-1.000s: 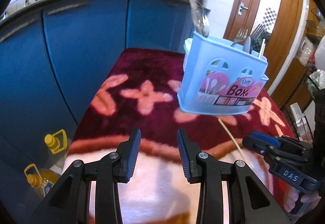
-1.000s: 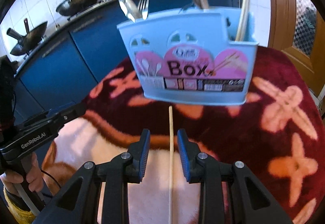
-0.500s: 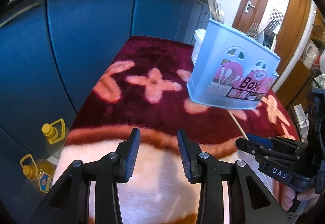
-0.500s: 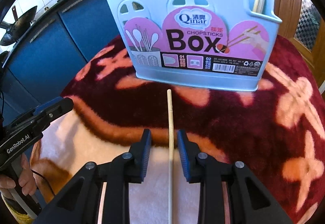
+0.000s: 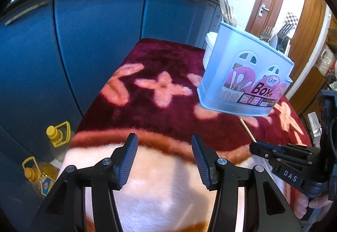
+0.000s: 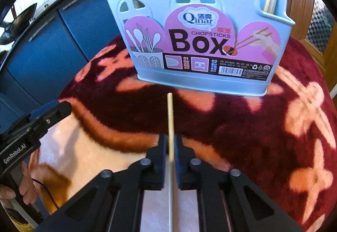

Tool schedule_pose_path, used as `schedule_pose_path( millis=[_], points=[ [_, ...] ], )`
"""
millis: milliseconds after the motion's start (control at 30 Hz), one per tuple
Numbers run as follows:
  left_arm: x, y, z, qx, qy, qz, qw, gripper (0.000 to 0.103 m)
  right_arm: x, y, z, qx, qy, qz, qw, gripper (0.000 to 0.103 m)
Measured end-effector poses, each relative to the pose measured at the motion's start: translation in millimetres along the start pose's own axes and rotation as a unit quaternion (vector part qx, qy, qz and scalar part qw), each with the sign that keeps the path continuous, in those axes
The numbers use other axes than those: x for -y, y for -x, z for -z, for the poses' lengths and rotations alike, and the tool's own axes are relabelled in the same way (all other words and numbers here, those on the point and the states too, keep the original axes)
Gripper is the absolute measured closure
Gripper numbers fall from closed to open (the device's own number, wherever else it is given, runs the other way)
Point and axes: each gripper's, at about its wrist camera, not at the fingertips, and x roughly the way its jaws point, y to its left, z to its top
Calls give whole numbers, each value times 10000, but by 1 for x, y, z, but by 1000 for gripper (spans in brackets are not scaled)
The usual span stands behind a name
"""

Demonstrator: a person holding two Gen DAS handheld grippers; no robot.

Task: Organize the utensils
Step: 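Lift the chopsticks with the right tool and lower them into the holder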

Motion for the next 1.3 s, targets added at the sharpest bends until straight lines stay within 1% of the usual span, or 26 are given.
schedule_pose_path(
  millis=[167, 233, 367, 533, 667, 800, 900, 1133, 1300],
  points=[
    [0, 0, 0, -9, 11, 4, 10000, 48, 11, 10, 3, 80, -402, -444, 9982, 97],
    [-1, -1, 0, -25, 12, 7, 10000, 48, 12, 18, 4, 175, -467, -589, 9970, 97],
    [-1, -1, -1, -30, 11, 10, 10000, 48, 6, 39, 6, 540, -383, -717, 9952, 97],
    [0, -1, -2, -34, 2, 24, 10000, 48, 0, 72, 3, 1224, -320, -847, 9883, 97],
    [4, 0, -5, 16, -23, 57, 10000, 48, 5, 93, -6, 1814, -375, -809, 9794, 97],
    [8, 2, -9, 91, -43, 112, 9999, 48, 16, 117, -15, 2459, -450, -603, 9664, 97],
    [13, 3, -13, 145, -75, 155, 9997, 48, 25, 127, -25, 2816, -571, -521, 9564, 97],
    [24, 4, -19, 247, -211, 200, 9993, 48, 58, 130, -52, 3446, -956, -296, 9334, 97],
    [31, 2, -23, 302, -258, 215, 9990, 48, 71, 126, -73, 3736, -997, -116, 9221, 97]
  ],
)
